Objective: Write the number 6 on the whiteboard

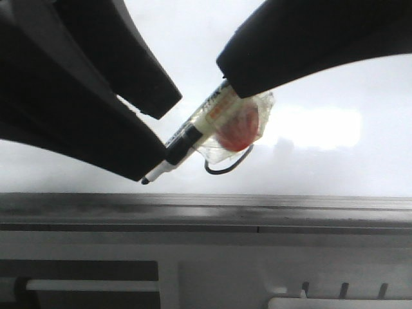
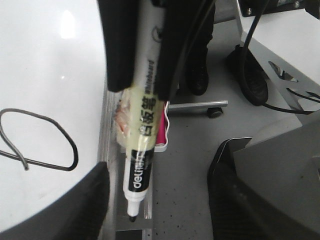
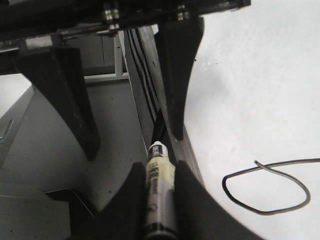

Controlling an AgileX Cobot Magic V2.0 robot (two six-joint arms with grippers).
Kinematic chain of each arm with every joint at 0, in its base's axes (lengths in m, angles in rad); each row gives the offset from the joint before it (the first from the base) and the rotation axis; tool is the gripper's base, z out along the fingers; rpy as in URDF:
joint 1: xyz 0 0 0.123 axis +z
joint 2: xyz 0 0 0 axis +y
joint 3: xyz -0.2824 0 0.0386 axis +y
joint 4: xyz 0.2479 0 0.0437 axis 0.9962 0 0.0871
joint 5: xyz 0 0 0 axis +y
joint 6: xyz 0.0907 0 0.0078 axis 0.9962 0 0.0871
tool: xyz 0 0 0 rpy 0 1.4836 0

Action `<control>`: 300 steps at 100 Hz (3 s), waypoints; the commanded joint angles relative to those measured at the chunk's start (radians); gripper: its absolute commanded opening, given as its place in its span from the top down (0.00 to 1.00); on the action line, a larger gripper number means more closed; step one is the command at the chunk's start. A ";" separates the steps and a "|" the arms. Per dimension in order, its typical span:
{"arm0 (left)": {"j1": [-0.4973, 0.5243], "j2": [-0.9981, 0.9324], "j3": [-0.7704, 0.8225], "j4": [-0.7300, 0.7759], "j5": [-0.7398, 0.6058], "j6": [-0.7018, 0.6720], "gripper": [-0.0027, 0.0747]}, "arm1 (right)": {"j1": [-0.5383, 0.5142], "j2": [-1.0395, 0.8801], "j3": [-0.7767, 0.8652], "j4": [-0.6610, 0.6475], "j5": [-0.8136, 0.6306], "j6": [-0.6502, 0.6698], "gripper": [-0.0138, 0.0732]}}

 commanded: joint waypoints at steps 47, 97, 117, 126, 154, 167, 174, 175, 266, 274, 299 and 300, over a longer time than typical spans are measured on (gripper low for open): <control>-0.007 0.025 -0.033 -0.141 -0.094 0.000 0.47 | 0.034 -0.011 -0.035 0.022 -0.068 -0.022 0.92; -0.007 0.053 -0.033 -0.098 -0.008 0.000 0.70 | 0.077 -0.011 -0.035 0.022 -0.078 -0.033 0.92; -0.007 0.053 -0.033 -0.098 -0.008 0.000 0.87 | 0.077 -0.011 -0.035 0.022 -0.078 -0.033 0.92; -0.007 0.053 -0.033 -0.098 -0.008 0.000 0.97 | 0.077 -0.011 -0.035 0.022 -0.078 -0.033 0.92; -0.007 0.053 -0.033 -0.098 -0.004 0.000 0.99 | 0.077 -0.009 -0.035 0.022 -0.069 -0.033 0.91; -0.007 0.053 -0.033 -0.098 0.012 0.000 0.99 | 0.077 -0.009 -0.035 0.022 -0.066 -0.033 0.81; -0.007 0.053 -0.033 -0.098 0.015 0.000 0.99 | 0.077 -0.009 -0.035 0.022 -0.066 -0.033 0.69; -0.007 0.053 -0.033 -0.098 0.015 0.000 0.99 | 0.077 -0.009 -0.035 0.022 -0.066 -0.033 0.67; -0.007 0.053 -0.033 -0.151 0.035 -0.031 0.99 | 0.077 -0.245 -0.033 0.078 -0.253 -0.031 0.44; -0.005 0.053 -0.033 -0.177 0.035 -0.040 0.99 | 0.075 -0.292 -0.033 0.082 -0.253 -0.031 0.61; -0.005 0.038 -0.022 -0.209 -0.021 -0.177 0.99 | 0.075 -0.415 0.002 0.082 -0.251 -0.029 0.92; -0.005 0.033 -0.021 -0.209 -0.035 -0.181 0.99 | 0.073 -0.418 0.004 0.082 -0.251 -0.029 0.92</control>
